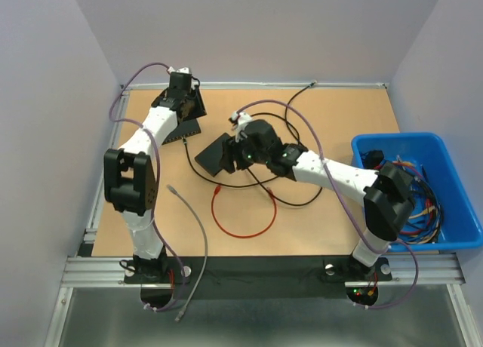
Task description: Insert the plug into the switch port
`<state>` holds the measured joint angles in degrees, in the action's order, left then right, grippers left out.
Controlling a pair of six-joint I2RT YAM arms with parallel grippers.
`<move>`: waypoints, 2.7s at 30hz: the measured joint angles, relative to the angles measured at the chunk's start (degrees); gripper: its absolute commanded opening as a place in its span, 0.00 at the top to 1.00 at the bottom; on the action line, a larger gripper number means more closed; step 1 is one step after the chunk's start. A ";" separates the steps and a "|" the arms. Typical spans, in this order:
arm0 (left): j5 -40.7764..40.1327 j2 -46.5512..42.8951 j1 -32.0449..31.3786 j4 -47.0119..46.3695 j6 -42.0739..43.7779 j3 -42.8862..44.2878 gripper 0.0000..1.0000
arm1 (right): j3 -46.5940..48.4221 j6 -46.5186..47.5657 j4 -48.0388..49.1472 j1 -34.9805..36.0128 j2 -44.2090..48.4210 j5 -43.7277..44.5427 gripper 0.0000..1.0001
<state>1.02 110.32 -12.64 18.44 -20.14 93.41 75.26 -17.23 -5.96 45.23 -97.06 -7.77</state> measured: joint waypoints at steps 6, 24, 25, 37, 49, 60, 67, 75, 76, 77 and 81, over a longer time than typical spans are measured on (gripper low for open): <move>-2.01 -20.11 0.00 -0.07 -0.87 -13.75 0.43 | -2.34 -7.34 -0.20 12.24 -1.79 3.30 0.42; -1.92 -48.46 0.00 0.81 -5.57 -36.17 0.39 | 4.24 -17.64 -5.25 17.20 -19.50 12.87 0.54; -1.97 -49.03 0.00 0.83 -5.57 -36.39 0.39 | 4.44 -17.70 -5.35 17.29 -19.82 13.00 0.54; -1.77 -50.49 0.00 0.90 -5.49 -38.27 0.39 | 10.99 -18.18 -11.69 19.93 -23.80 19.91 0.67; -1.51 -51.36 0.00 0.46 -5.18 -39.32 0.39 | 21.40 -18.93 -19.43 23.96 -30.23 27.28 0.91; -1.49 -51.69 0.00 0.26 -4.92 -41.33 0.39 | 19.54 -20.55 -19.52 24.33 -29.11 27.61 1.00; -0.28 -51.91 0.00 0.20 -5.01 -41.59 0.39 | 10.03 -21.20 -22.60 27.54 -21.38 26.75 1.00; 5.18 -55.12 -0.02 -0.55 -5.99 -46.51 0.40 | 0.92 -22.29 -25.35 31.06 -9.25 25.14 0.99; 6.32 -55.74 -0.09 -0.96 -6.34 -47.58 0.41 | -0.55 -22.51 -24.96 30.95 -7.17 25.22 0.99; 7.28 -56.48 -0.20 -1.46 -6.71 -48.78 0.41 | -1.75 -22.67 -24.57 30.95 -5.60 25.40 1.00; 11.39 -60.26 -1.40 -4.07 -8.68 -54.62 0.41 | -8.48 -22.80 -21.51 30.80 1.75 26.29 1.00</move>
<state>12.40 50.06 -14.04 14.37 -28.82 38.79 66.78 -40.03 -27.46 76.03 -95.31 18.52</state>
